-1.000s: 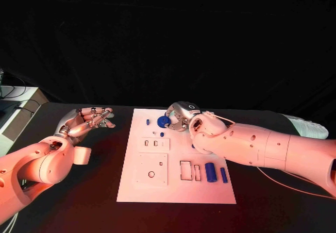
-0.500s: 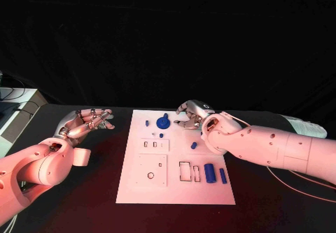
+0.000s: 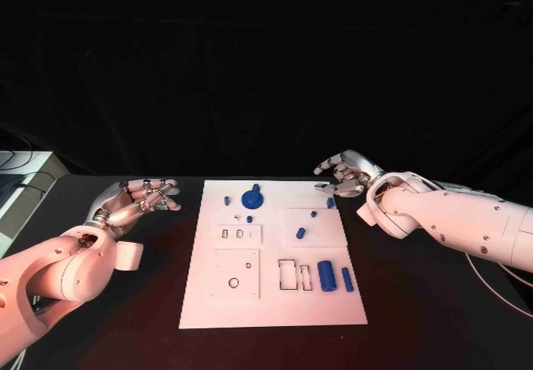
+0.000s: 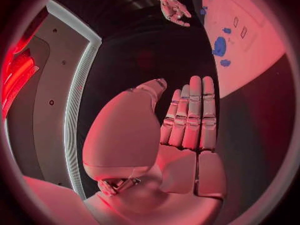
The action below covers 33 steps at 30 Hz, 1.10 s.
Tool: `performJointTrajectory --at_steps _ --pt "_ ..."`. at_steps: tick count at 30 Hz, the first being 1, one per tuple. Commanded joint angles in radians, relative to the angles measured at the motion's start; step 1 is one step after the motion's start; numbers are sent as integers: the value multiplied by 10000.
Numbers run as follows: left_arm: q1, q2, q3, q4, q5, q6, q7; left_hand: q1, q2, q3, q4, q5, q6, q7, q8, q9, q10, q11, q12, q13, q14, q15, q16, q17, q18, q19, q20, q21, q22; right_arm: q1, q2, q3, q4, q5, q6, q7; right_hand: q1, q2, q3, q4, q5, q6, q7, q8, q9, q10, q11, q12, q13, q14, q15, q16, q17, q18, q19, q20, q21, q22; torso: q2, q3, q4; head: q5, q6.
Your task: Assemble the parts on the task board
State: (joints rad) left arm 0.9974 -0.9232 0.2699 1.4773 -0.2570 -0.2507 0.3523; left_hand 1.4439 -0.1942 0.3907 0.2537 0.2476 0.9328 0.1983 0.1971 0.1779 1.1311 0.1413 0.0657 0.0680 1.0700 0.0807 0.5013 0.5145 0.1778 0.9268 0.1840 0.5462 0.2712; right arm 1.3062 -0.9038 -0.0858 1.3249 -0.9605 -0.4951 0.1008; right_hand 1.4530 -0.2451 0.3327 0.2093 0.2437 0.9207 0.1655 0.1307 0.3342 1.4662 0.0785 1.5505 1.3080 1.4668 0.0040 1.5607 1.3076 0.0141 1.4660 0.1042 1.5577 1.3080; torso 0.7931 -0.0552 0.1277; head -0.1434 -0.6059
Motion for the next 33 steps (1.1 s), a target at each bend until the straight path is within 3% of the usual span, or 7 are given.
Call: performJointTrajectory --at_steps 1,9,14,18,26,33 --pt "-71 57 5 -19 32 196 168 -23 -45 55 22 -63 27 19 -11 9 40 -8 -2 1 -70 1 30 10 -9 -100 3 57 17 -23 -159 -3 -222 151 1366 1053 123 -23 -5 -95 -56 -26 38 -78 -16 824 65 -39 2425 909 68 -33 2074 -90 944 98 -28 2456 -74 120 -46 -34 -21" --pt "-178 146 5 -100 29 230 164 -23 -45 55 22 -63 27 19 -11 9 40 -8 -2 1 -70 1 30 10 -9 -100 3 57 17 -219 -149 -30 -765 -720 1570 938 138 -104 -72 -139 20 -158 86 -184 -51 794 100 -70 2398 920 90 -22 2125 -94 952 109 -16 2470 -73 273 -94 -53 -91" --pt "-215 180 5 -139 18 241 159 -24 -49 58 19 -64 31 17 -11 11 47 -9 -1 2 -78 0 28 12 -8 -116 6 61 20 -349 -65 -37 -923 -1167 1456 673 112 -102 -118 -124 61 -209 102 -223 -63 805 117 -58 2409 929 104 -12 2165 -101 966 120 5 2493 -44 319 -69 -76 -121" --pt "-231 189 5 -167 10 238 155 -24 -49 58 19 -64 31 17 -11 11 47 -9 -1 2 -78 0 28 12 -8 -116 6 61 20 -410 -33 -39 -1034 -1461 1428 413 79 -99 -173 -102 81 -248 114 -253 -71 801 131 -61 2405 936 116 -6 2191 -106 975 130 18 2508 -28 329 -38 -94 -158" --pt "-242 171 5 -188 -9 220 154 -26 -58 61 14 -64 27 15 -14 13 46 -10 -6 1 -86 0 26 15 -6 -134 9 67 25 -494 63 -40 -1241 -1655 1306 95 43 -101 -256 -73 94 -292 128 -286 -79 797 144 -66 2402 943 129 1 2221 -110 983 142 31 2521 19 355 -37 -106 -189" --pt "-244 152 5 -184 -25 219 149 -26 -58 61 14 -64 27 15 -14 13 46 -10 -6 1 -86 0 26 15 -6 -134 9 67 25 -515 91 -40 -1286 -1687 1314 -28 19 -57 -305 -38 119 -311 137 -304 -81 808 153 -53 2412 947 139 6 2238 -117 999 152 56 2548 5 331 -24 -125 -241"
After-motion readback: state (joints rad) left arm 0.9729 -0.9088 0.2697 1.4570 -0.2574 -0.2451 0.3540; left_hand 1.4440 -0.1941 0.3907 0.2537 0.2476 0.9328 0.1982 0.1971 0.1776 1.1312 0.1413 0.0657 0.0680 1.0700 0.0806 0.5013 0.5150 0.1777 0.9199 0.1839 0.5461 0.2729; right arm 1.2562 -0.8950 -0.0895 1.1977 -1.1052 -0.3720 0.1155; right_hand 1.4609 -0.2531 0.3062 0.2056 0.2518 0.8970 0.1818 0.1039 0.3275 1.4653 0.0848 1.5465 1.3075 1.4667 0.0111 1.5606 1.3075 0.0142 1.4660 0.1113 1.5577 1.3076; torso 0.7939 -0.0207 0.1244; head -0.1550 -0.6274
